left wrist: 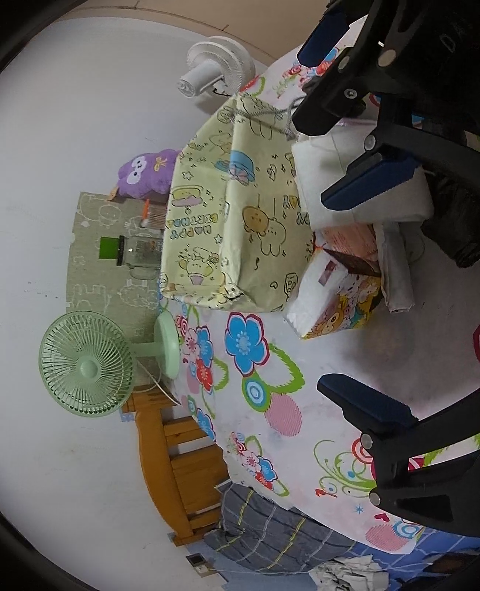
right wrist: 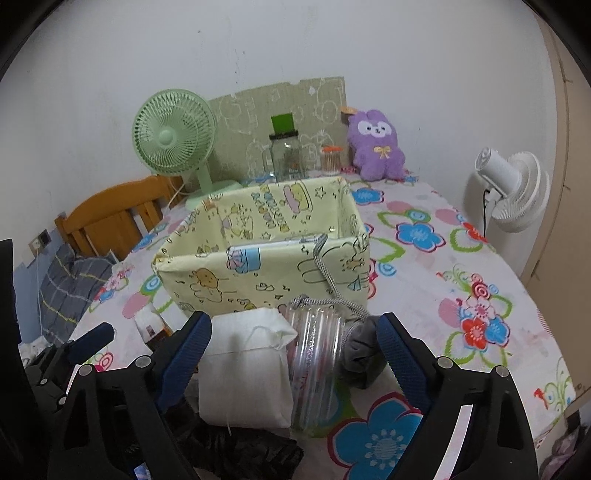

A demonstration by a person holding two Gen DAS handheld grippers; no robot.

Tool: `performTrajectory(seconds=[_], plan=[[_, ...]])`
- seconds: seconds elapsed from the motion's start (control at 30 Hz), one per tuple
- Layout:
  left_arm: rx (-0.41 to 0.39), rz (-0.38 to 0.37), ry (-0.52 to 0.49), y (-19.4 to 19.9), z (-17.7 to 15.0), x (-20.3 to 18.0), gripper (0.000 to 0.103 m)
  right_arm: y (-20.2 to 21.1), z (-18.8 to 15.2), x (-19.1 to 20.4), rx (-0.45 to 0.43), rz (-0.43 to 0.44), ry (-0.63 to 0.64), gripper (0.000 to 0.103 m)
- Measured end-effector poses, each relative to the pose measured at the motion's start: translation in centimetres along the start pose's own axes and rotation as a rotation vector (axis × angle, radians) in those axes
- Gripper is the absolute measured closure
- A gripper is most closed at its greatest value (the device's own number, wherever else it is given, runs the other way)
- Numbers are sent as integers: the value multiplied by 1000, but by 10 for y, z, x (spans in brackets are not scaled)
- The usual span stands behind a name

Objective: Organize soft objects
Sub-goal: 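Grasp the small cartoon paper box with the left tool while the right tool grasps the white tissue pack, then carry the paper box and tissue pack up over the yellow storage box with both tools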

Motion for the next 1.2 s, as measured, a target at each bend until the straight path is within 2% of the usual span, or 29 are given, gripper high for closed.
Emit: performTrajectory(seconds=[0.3,0.5,0.6,0.67,0.83,0.97,1.2], plan=[[42,9,-9,-19,-4,1,19,-22,-6,9,61,8,2,21],[56,17,-15,-27,-6,1,31,-34,-9,14,88,10,4,30],[68,1,-21,-32,-8,-1,42,-40,-10,16,105,14,9,39],[71,-7,-9,-34,-8,0,55,-43,-11,16,117,21,1,51],[60,-2,-10,-35,-8,-1,63,-47,-11,19,123,19,11,70],[56,-2,-7,-35,-6,-2,67,-48,-10,20,116,19,14,79],[29,-10,-7,-26,3,-4,69,-42,-2,20,87,16,15,85]])
Point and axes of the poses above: each gripper's, at about its wrist camera, not at the fingertips, and y roughly against the way its jaws point, x to its left, z to its top, the point moved 6 cm from there along -y, roughly the way its jaws point, and after that the axes turned 9 degrees about z, right-handed, at the moved point
